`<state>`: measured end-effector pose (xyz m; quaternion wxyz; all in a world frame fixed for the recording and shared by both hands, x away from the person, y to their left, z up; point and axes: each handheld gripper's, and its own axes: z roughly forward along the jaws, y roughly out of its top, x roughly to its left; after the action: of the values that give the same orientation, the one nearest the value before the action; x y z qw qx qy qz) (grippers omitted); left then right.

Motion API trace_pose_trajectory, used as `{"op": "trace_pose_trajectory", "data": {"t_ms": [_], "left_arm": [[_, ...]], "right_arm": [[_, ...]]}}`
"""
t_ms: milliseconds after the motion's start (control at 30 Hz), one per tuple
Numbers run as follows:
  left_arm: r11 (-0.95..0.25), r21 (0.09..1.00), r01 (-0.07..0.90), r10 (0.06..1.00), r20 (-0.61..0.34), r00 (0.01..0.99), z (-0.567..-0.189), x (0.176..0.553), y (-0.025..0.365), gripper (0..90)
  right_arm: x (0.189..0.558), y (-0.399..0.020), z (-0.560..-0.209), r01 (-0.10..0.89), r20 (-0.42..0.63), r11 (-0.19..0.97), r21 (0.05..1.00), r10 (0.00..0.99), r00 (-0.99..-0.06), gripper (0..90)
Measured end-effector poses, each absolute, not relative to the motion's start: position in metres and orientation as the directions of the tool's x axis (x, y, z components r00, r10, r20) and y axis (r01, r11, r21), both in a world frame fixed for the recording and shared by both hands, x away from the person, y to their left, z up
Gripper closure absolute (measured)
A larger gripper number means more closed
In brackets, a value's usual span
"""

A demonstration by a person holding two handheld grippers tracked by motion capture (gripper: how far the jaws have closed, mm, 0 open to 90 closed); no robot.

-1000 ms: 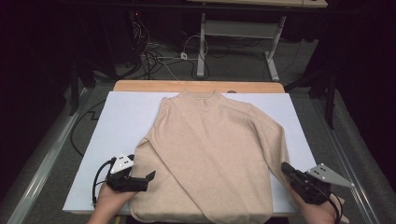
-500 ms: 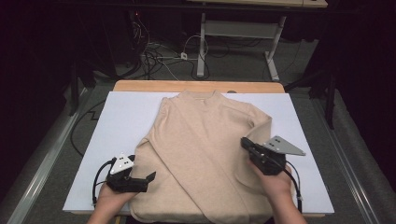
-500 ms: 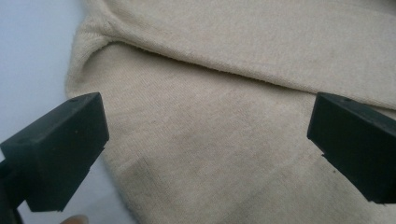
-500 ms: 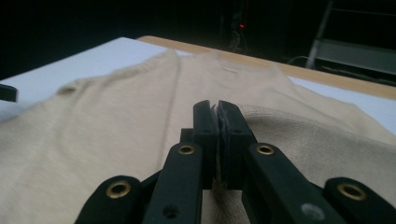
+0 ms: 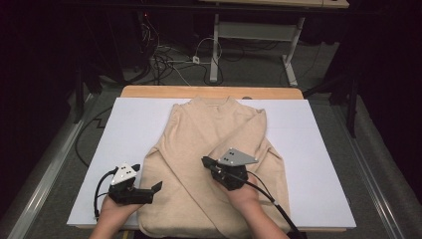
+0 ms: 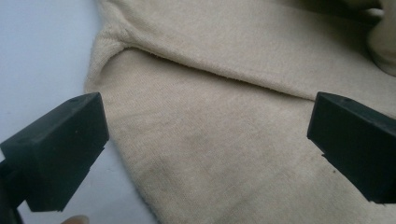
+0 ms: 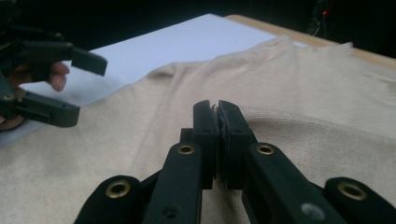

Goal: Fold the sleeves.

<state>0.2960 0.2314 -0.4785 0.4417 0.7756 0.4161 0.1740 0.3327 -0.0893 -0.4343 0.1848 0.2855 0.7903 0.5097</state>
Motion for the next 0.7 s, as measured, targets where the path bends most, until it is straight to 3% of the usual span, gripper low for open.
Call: {"op": "trace_pose_trajectory", "data": {"t_ms": [233, 333, 433, 700], "left_arm": [[-0.262, 0.832, 0.49, 0.797, -0.1, 0.596, -0.478, 0.296, 0.231, 0.0], [-0.261, 0.832, 0.489, 0.795, -0.102, 0.598, -0.477, 0.296, 0.23, 0.0], [-0.258, 0.835, 0.486, 0.793, -0.105, 0.6, -0.476, 0.297, 0.228, 0.0], [-0.242, 0.841, 0.484, 0.781, -0.128, 0.612, -0.465, 0.303, 0.207, 3.5]], "right_arm": [[0.331, -0.078, -0.447, 0.281, 0.008, 0.342, 0.897, 0.623, -0.782, 86.2], [0.328, -0.086, -0.442, 0.278, 0.013, 0.322, 0.905, 0.632, -0.775, 79.2], [0.323, -0.104, -0.435, 0.276, 0.016, 0.302, 0.913, 0.648, -0.761, 73.1], [0.305, -0.18, -0.432, 0.312, 0.007, 0.278, 0.909, 0.736, -0.677, 71.5]]}}
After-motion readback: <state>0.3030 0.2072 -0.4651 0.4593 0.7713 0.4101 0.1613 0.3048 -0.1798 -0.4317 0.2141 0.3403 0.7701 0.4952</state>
